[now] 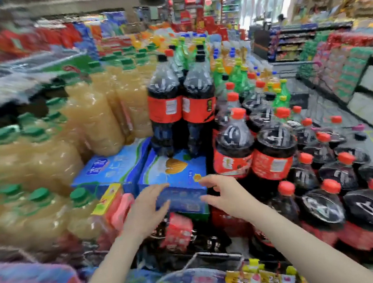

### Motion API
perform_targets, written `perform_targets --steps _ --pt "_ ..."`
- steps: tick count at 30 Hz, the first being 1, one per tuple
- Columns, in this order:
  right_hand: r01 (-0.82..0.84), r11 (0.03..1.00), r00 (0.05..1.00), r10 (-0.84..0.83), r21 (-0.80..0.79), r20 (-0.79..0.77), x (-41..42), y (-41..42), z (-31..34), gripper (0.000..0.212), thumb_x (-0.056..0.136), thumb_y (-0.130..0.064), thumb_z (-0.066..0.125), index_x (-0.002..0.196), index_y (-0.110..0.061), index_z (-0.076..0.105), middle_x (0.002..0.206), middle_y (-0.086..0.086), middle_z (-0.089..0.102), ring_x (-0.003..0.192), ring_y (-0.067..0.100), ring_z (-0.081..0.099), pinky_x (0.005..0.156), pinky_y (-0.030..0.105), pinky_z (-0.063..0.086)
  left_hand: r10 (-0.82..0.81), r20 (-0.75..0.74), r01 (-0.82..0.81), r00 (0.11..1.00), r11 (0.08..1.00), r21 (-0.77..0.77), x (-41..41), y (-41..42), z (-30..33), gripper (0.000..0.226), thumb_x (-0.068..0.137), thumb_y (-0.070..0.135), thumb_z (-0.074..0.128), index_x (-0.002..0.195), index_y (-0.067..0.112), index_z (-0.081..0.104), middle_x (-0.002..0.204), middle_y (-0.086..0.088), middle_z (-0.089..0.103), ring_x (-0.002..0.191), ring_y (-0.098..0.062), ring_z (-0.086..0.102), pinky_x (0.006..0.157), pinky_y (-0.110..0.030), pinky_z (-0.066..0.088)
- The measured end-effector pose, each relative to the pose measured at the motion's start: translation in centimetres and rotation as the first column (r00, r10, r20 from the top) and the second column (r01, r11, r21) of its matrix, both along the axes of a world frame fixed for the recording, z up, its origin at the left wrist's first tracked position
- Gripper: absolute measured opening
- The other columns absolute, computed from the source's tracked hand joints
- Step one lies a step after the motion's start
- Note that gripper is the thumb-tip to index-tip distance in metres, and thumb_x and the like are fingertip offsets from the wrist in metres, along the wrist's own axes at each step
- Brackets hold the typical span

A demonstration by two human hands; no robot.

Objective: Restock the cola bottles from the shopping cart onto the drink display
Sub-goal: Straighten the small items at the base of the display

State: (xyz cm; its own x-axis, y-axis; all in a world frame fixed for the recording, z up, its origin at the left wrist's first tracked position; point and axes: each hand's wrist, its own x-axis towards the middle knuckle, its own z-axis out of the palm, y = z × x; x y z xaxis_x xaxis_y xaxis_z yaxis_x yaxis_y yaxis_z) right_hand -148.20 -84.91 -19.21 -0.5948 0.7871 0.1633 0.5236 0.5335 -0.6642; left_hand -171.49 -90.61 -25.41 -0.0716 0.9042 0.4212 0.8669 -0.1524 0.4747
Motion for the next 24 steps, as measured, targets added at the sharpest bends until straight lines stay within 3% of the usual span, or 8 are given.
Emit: perform_targets --steps 2,4,6,7,11,15,19,24 --pt "-0.082 0.996 0.996 0.083 -0.031 0.041 -3.2 -0.1 -0.9 0.043 0.083 -0.017 0.070 0.123 -0.007 0.059 0.122 0.005 0.062 0.115 0.016 0.056 0.096 0.017 0.036 0.077 -0.173 -0.057 0.982 0.992 0.117 -3.3 -1.7 0.0 0.035 0.079 0.029 0.055 0.111 0.015 0.062 0.109 -0.003 0.065 0.104 -0.021 0.059 0.095 -0.030 0.038" --pt "-0.127 0.990 0.988 0.131 -0.055 0.086 -6.1 -0.1 -2.0 0.043 0.083 -0.021 0.070 0.123 -0.009 0.059 0.123 0.005 0.062 0.116 0.017 0.055 0.097 0.020 0.036 0.191 -0.309 -0.139 0.932 0.973 0.182 -5.8 -3.1 -0.5 0.037 0.076 0.034 0.050 0.106 0.018 0.063 0.110 -0.005 0.064 0.107 -0.021 0.054 0.100 -0.045 0.037" --pt "-0.156 0.984 0.979 0.166 -0.091 0.115 -8.8 0.0 -3.2 0.045 0.083 -0.022 0.069 0.125 -0.009 0.058 0.126 0.005 0.061 0.119 0.017 0.053 0.101 0.022 0.036 0.283 -0.374 -0.237 0.883 0.957 0.164 -7.7 -4.3 -1.0 0.042 0.075 0.037 0.047 0.113 0.022 0.058 0.120 -0.006 0.060 0.115 -0.022 0.046 0.096 -0.060 0.038" --pt "-0.171 0.980 0.974 0.184 -0.106 0.131 -10.0 0.1 -3.8 0.045 0.084 -0.023 0.069 0.125 -0.009 0.058 0.127 0.004 0.060 0.121 0.017 0.053 0.101 0.022 0.035 0.294 -0.385 -0.254 0.875 0.955 0.152 -8.5 -4.6 -1.5 0.045 0.076 0.038 0.047 0.119 0.024 0.054 0.124 -0.007 0.058 0.116 -0.022 0.044 0.093 -0.061 0.040" --pt "-0.209 0.964 0.954 0.238 -0.164 0.184 -14.1 0.3 -6.0 0.044 0.086 -0.024 0.066 0.126 -0.009 0.057 0.130 0.005 0.058 0.123 0.018 0.051 0.102 0.025 0.035 0.164 -0.292 -0.147 0.942 0.986 0.079 -10.1 -5.0 -3.6 0.054 0.083 0.030 0.056 0.133 0.031 0.038 0.137 -0.012 0.045 0.119 -0.033 0.045 0.095 -0.045 0.045" --pt "-0.207 0.962 0.940 0.247 -0.180 0.236 -17.2 0.2 -8.1 0.035 0.084 -0.023 0.067 0.117 -0.012 0.062 0.122 0.003 0.063 0.117 0.019 0.055 0.093 0.025 0.037 0.145 -0.215 -0.124 0.966 0.986 0.108 -10.4 -4.8 -4.9 0.032 0.084 0.025 0.056 0.115 0.018 0.051 0.140 -0.010 0.038 0.121 -0.036 0.042 0.099 -0.046 0.042" --pt "-0.152 0.974 0.927 0.200 -0.170 0.317 -19.0 0.0 -9.9 0.041 0.079 -0.033 0.069 0.116 -0.018 0.058 0.117 0.003 0.065 0.113 0.023 0.057 0.088 0.034 0.045 0.122 -0.175 -0.108 0.977 0.990 0.087 -10.8 -4.9 -5.3 0.037 0.086 0.024 0.057 0.122 0.025 0.046 0.141 -0.011 0.042 0.127 -0.036 0.040 0.103 -0.044 0.040" --pt "-0.133 0.980 0.929 0.175 -0.145 0.327 -19.1 -0.1 -10.2 0.033 0.081 -0.035 0.066 0.107 -0.017 0.059 0.111 0.002 0.066 0.106 0.024 0.059 0.083 0.037 0.049 0.133 -0.149 -0.128 0.980 0.991 0.047 -10.7 -4.9 -5.4 0.033 0.088 0.027 0.055 0.120 0.026 0.048 0.139 -0.008 0.044 0.129 -0.035 0.040 0.096 -0.048 0.047"
